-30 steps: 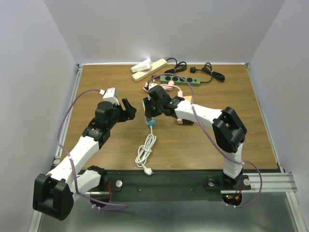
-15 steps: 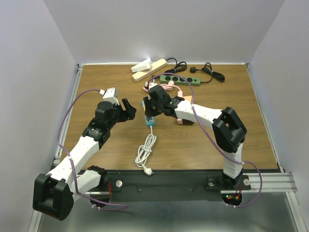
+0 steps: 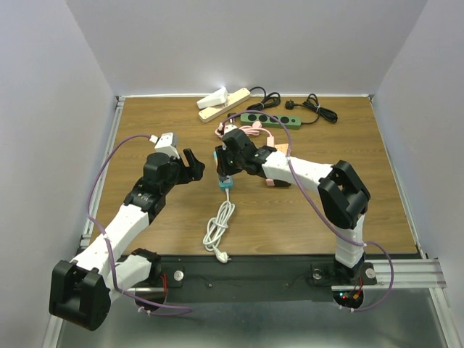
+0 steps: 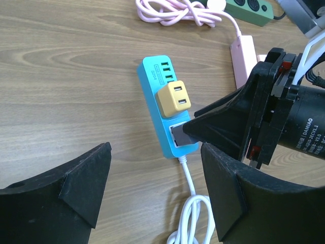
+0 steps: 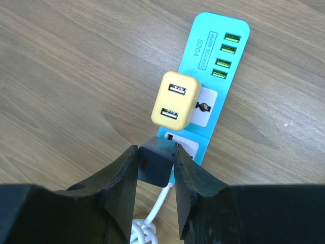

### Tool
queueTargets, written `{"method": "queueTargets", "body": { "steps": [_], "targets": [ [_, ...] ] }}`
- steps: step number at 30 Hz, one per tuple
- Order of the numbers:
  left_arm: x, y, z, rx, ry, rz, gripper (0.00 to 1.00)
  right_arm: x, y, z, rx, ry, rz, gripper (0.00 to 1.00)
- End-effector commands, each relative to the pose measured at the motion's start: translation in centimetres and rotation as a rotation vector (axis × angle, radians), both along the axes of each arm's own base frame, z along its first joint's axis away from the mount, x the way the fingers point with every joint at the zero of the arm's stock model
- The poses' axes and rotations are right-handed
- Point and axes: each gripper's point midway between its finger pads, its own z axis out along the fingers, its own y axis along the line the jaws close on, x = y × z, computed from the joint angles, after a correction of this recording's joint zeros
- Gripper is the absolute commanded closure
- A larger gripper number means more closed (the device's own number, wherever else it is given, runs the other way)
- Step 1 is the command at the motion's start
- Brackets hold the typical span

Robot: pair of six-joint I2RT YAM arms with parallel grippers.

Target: Insert the plug

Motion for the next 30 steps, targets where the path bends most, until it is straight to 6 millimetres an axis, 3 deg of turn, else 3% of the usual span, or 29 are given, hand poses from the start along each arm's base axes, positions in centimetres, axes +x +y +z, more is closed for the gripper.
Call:
{"method": "queueTargets", "body": {
  "steps": [1,14,25,30],
  "targets": [
    [0.1,0.0,0.9,-0.017,-0.046,-0.006,0.18,-0.5,0.8,-0.1,0.031,-0.004,0.001,1.0],
    [0.1,0.0,1.0,-0.015,-0.049,-0.007,0.18,-0.7,0.2,-1.4,-0.025,-0.02,-0.003,1.0],
    [0.1,0.0,0.8,-0.016,-0.047,-0.006,0.18,-2.8,-0.9,-4.9,-0.11,0.016,0.004,1.0],
    [0.1,0.0,0.8,-0.015,-0.045,-0.006,0.18,-3.9,-2.5,-6.7,-0.15,0.049,-0.019,0.99]
  ]
}}
